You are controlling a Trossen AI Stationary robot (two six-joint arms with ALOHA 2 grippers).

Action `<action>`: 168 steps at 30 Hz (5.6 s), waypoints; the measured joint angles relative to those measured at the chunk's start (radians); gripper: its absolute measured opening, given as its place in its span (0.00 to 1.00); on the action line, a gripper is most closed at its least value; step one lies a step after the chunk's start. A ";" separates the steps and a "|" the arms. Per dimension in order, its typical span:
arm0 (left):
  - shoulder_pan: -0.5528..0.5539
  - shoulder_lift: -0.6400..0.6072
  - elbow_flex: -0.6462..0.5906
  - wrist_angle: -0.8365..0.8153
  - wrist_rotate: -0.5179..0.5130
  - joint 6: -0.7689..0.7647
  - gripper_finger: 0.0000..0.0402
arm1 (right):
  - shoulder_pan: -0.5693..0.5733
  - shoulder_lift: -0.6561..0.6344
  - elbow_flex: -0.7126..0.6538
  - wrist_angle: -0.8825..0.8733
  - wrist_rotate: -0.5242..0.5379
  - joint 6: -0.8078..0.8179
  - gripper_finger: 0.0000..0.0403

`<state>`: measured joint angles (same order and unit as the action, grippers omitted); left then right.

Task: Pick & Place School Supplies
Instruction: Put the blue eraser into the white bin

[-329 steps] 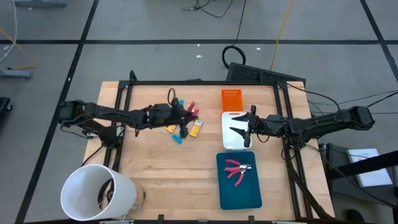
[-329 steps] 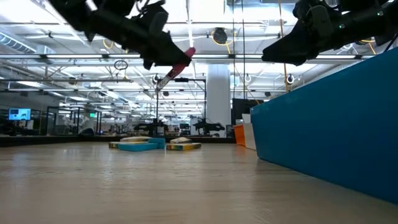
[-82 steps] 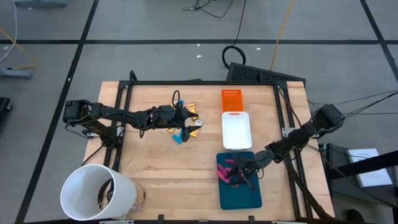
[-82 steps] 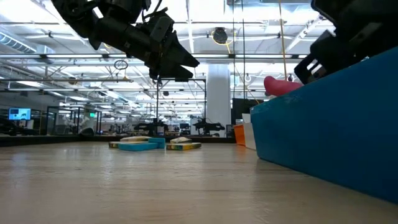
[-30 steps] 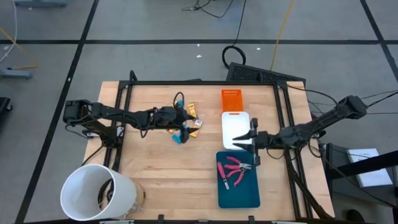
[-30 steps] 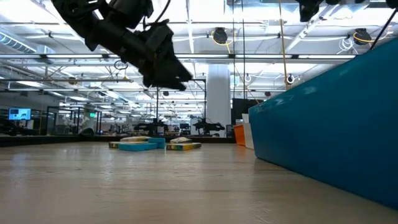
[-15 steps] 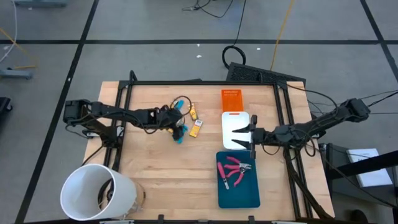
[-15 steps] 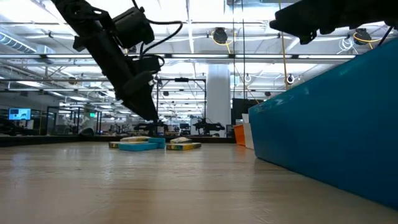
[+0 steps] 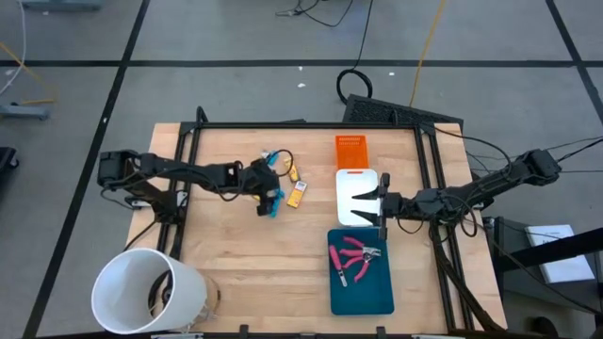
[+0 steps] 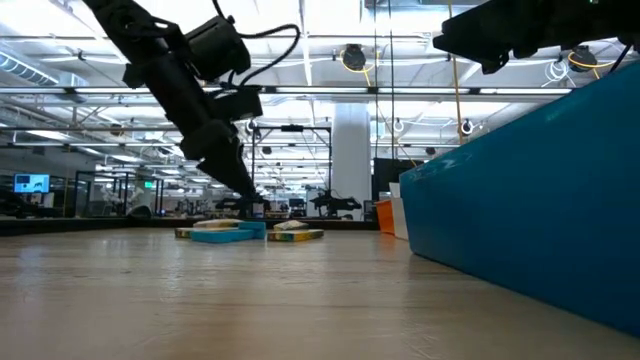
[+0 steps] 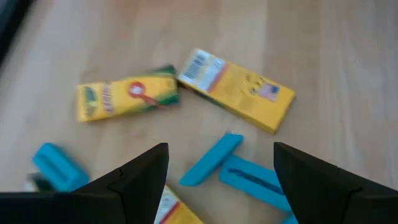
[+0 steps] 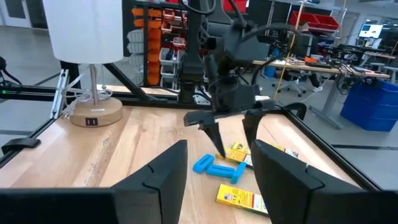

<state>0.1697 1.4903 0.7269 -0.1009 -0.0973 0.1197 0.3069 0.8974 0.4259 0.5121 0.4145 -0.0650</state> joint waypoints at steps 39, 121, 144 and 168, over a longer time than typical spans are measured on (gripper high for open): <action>0.034 0.188 0.000 0.132 0.079 -0.020 0.30 | 0.000 0.000 0.000 0.008 -0.001 -0.003 0.42; -0.113 0.230 0.127 1.032 0.239 -0.129 0.09 | -0.234 0.609 0.119 0.615 -0.235 0.129 0.43; -0.113 0.230 0.127 1.017 0.259 -0.129 0.10 | -0.234 0.608 0.119 0.612 -0.236 0.077 0.10; -0.151 0.148 0.126 0.842 0.095 -0.058 0.63 | -0.234 0.459 0.118 0.337 -0.233 0.060 0.08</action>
<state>0.0191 1.6379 0.8528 0.7414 -0.0021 0.0620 0.0727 1.3569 0.5438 0.8491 0.1818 -0.0048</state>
